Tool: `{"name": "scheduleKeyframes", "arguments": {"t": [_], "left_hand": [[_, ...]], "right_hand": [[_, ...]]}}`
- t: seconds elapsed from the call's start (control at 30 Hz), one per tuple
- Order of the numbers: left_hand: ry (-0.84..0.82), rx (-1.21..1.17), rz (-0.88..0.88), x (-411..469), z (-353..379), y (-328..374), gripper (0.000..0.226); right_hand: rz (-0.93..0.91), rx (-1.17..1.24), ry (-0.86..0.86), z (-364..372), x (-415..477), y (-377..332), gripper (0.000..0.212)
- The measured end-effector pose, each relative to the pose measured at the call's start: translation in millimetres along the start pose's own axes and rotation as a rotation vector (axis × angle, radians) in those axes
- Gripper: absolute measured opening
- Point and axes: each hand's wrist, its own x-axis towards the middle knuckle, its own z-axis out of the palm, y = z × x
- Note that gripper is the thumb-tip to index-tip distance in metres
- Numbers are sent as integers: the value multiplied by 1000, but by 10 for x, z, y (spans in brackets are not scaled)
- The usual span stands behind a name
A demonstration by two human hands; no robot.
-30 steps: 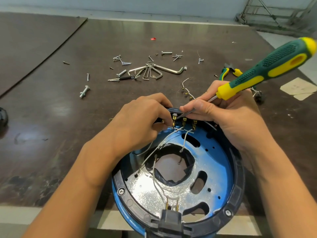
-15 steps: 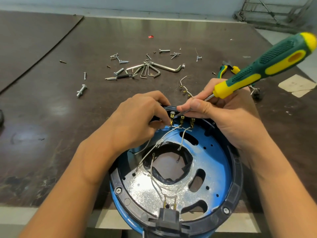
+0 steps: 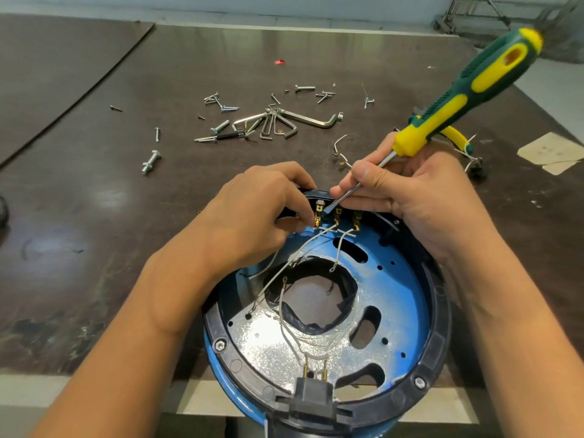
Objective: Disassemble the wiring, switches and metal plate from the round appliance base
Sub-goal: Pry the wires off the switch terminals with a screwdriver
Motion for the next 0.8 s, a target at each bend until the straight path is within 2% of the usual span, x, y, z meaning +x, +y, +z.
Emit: {"name": "scheduleKeyframes", "arguments": {"t": [0.33,0.53,0.8], "left_hand": [[38,-37,1,5,11,-17,21],[24,-56,3,-1,0,-5,19],[27,-44,-7,-7,-14,4,16]], "right_hand": [[7,-57,-69,23,-6,-23,8],[-54,21,-13,2,-42,20,6],[-101,-50,-36,16,-38,20,11]]}}
